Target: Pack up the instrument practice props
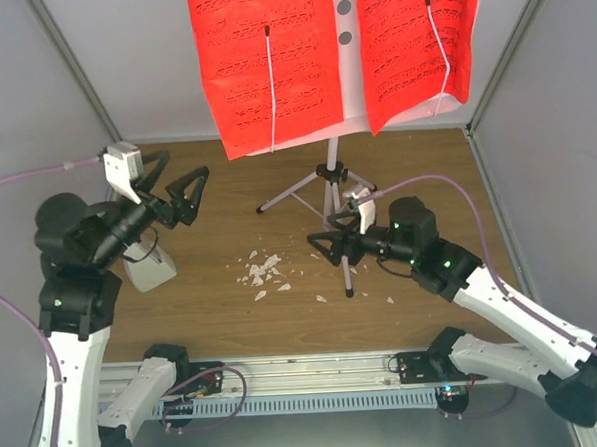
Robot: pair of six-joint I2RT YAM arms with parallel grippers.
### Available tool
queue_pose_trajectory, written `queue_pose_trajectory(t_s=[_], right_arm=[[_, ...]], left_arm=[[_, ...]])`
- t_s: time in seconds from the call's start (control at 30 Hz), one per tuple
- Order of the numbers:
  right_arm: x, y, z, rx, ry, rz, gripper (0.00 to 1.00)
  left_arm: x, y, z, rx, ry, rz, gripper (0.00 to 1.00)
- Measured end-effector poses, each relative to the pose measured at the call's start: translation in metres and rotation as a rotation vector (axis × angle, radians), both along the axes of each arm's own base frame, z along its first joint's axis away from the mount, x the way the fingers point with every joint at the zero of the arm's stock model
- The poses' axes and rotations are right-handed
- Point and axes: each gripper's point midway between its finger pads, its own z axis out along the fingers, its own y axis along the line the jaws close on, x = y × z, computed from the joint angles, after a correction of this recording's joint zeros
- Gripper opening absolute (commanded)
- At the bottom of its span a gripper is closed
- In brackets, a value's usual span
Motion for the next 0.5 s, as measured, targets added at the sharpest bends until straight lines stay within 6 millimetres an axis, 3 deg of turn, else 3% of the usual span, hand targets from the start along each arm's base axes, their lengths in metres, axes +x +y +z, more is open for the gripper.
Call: queue_pose_trajectory(t_s=[0.07, 0.17, 0.23, 0.37, 0.5], right_arm=[[-0.023, 0.023, 0.018, 0.039, 0.008, 0.077, 0.82], [-0.04, 0.048, 0.067, 0.106, -0.024, 0.137, 0.81], [-0.045, 0.058, 0.113, 0.17, -0.077, 0.15, 0.81], [-0.044, 0.06, 0.186, 0.28, -0.167, 0.123, 0.77], [-0.028, 0.06, 0.224, 0.32, -0.206, 0.049, 0.7]], left_arm=[[-0.013, -0.01, 0.029, -0.022, -0.036, -0.074, 0.99], [-0.018, -0.024, 0.053, -0.039, -0.049, -0.176, 0.98], [-0.011, -0.03, 0.053, -0.044, -0.02, -0.218, 0.96], [0.016, -0.041, 0.038, -0.05, 0.075, -0.266, 0.89], [0.043, -0.041, 0.016, -0.049, 0.171, -0.245, 0.79]])
